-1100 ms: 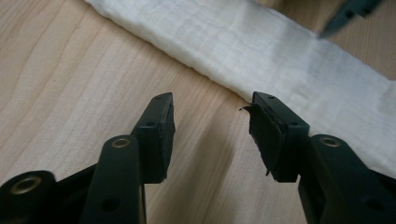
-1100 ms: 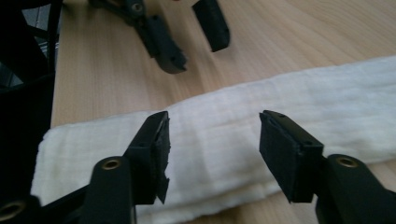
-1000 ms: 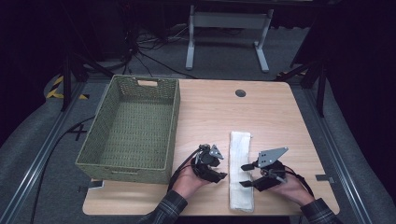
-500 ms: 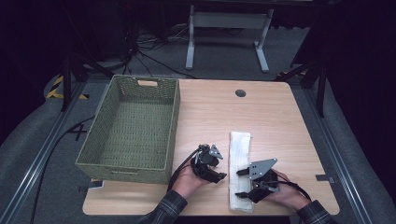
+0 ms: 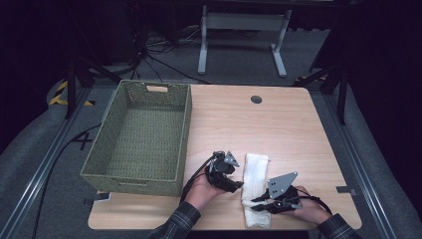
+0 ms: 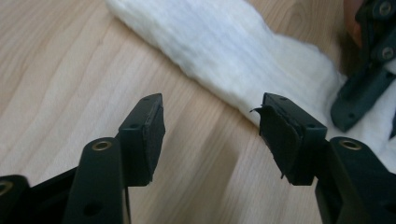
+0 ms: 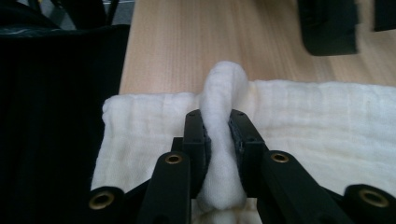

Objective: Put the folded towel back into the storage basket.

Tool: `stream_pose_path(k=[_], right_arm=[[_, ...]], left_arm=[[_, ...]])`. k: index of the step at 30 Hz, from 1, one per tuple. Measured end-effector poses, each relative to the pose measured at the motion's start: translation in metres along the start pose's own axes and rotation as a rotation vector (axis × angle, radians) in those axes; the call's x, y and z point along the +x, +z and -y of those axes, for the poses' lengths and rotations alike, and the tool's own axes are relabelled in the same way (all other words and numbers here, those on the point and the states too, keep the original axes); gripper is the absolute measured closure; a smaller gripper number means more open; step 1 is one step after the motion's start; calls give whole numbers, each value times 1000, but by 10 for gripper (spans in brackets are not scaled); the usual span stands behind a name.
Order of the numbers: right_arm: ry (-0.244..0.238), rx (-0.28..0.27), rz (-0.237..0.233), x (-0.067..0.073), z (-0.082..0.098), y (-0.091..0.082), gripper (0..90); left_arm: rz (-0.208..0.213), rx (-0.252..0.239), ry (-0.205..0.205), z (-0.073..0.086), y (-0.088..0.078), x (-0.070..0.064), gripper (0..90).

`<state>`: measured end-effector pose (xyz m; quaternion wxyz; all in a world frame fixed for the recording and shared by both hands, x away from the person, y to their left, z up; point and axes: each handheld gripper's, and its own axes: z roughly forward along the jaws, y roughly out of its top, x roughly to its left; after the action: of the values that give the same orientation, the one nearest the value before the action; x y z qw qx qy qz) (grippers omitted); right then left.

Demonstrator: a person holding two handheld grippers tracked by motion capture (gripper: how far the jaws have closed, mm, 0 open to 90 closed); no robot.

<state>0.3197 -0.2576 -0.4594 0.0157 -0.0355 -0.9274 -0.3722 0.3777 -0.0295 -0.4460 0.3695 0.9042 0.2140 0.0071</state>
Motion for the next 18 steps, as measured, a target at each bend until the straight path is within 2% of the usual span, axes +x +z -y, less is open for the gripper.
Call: stream_pose_path(k=[2, 4, 5, 10, 18], right_arm=[[-3, 2, -13, 0, 0, 0, 794], [-5, 3, -14, 0, 0, 0, 794], [-12, 5, -11, 0, 0, 0, 794], [-18, 9, -12, 0, -1, 0, 794], [-15, 15, -13, 1, -2, 0, 794]], left_arm=[[-4, -20, 6, -6, 1, 2, 378], [-6, -15, 20, -13, 1, 5, 360], [1, -33, 21, -16, 3, 5, 359], [-2, -27, 55, -34, 10, 13, 340], [29, -27, 121, -57, 28, 29, 326]])
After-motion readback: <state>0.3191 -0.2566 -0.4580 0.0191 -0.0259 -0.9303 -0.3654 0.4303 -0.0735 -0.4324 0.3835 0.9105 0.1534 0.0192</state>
